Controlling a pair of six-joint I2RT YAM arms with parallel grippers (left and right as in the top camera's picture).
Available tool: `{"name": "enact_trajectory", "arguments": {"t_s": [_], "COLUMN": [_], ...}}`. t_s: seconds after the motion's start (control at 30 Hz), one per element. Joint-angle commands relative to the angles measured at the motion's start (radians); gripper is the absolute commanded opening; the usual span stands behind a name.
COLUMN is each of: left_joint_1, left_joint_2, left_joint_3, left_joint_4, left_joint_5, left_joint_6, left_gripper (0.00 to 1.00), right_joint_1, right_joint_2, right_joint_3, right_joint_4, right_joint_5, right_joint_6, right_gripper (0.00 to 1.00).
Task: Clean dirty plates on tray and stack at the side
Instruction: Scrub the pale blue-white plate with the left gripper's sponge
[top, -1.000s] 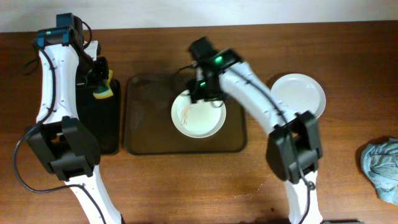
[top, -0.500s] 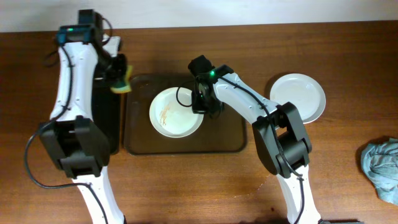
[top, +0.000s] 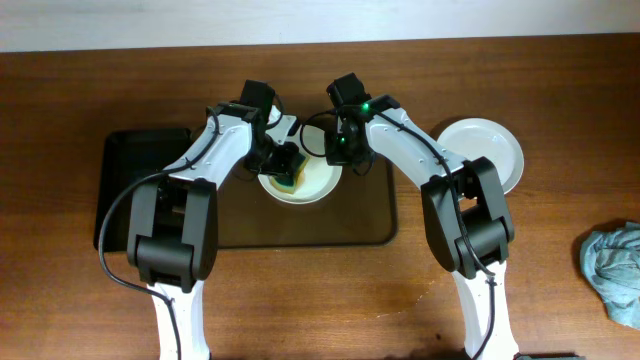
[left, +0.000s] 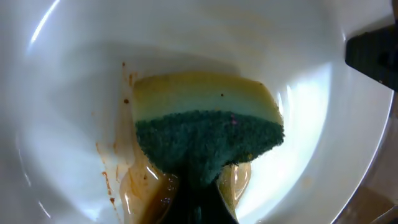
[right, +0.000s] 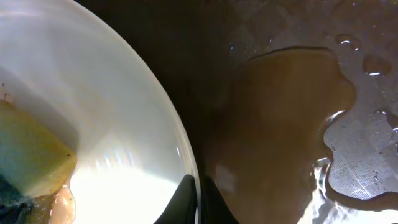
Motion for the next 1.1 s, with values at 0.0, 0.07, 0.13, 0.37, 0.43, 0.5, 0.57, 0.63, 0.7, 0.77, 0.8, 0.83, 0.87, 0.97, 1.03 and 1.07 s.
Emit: {"name": "enact_trajectory", "arguments": {"t_s": [0.0,0.07,0.13,0.37,0.43,0.5,0.57,0.63,0.7,0.77,0.8,0.83,0.87,0.97,1.03,1.07], "left_joint_1": [0.006,0.013,0.011,0.056,0.064,0.062,0.079,0.115,0.174,0.191,0.188,0.181,0.161,0.089,0.057,0.050], "left_joint_2": [0.005,0.005,0.006,0.036,0.036,0.053,0.079,0.080,0.080,0.080,0.080,0.080,0.080,0.080,0.081,0.082], "left_joint_3": [-0.034,-0.034,-0.034,-0.034,-0.034,-0.034,-0.034,-0.030,0.010,0.027,0.026,0.026,0.026,0.026,0.026,0.026], "left_joint_4": [0.114,0.261,0.303,-0.074,0.002,0.092,0.107,0.101,0.012,-0.051,-0.075,-0.098,-0.136,-0.194,-0.172,-0.147], "left_joint_5": [-0.093,-0.267,-0.371,0.204,0.326,0.267,0.220,0.142,-0.111,-0.241,-0.278,-0.294,-0.294,-0.031,0.240,0.349], "left_joint_6": [-0.055,-0.072,-0.072,0.035,0.004,-0.084,-0.192,-0.234,-0.237,-0.138,-0.126,-0.111,-0.096,0.159,0.211,0.210], "left_gripper": [0.01,0.01,0.01,0.00,0.00,0.00,0.01,0.00,0.00,0.01,0.00,0.00,0.00,0.00,0.00,0.00], "right_joint_1": [0.006,0.008,0.017,0.022,0.022,0.022,0.022,0.021,0.015,0.014,0.014,0.014,0.014,0.014,0.014,0.014], "right_joint_2": [0.005,0.005,0.005,0.005,0.005,0.005,0.005,0.005,0.005,0.005,0.005,0.005,0.005,0.005,0.005,0.005], "right_joint_3": [-0.009,-0.027,-0.048,-0.052,-0.053,-0.053,-0.058,-0.083,-0.096,-0.096,-0.096,-0.096,-0.096,-0.096,-0.096,-0.096], "right_joint_4": [0.003,0.003,0.003,0.019,0.018,0.011,0.011,0.019,0.026,0.034,0.037,0.037,0.037,0.039,0.041,0.041], "right_joint_5": [-0.037,-0.086,-0.091,-0.093,-0.097,-0.100,-0.146,-0.153,-0.175,-0.175,-0.175,-0.176,-0.179,-0.178,-0.178,-0.178], "right_joint_6": [-0.006,0.017,0.020,0.020,0.019,0.019,0.029,0.084,0.084,0.084,0.085,0.085,0.084,0.084,0.084,0.084], "right_gripper": [0.04,0.04,0.04,0.04,0.04,0.04,0.04,0.04,0.04,0.04,0.04,0.04,0.04,0.04,0.04,0.04]}}
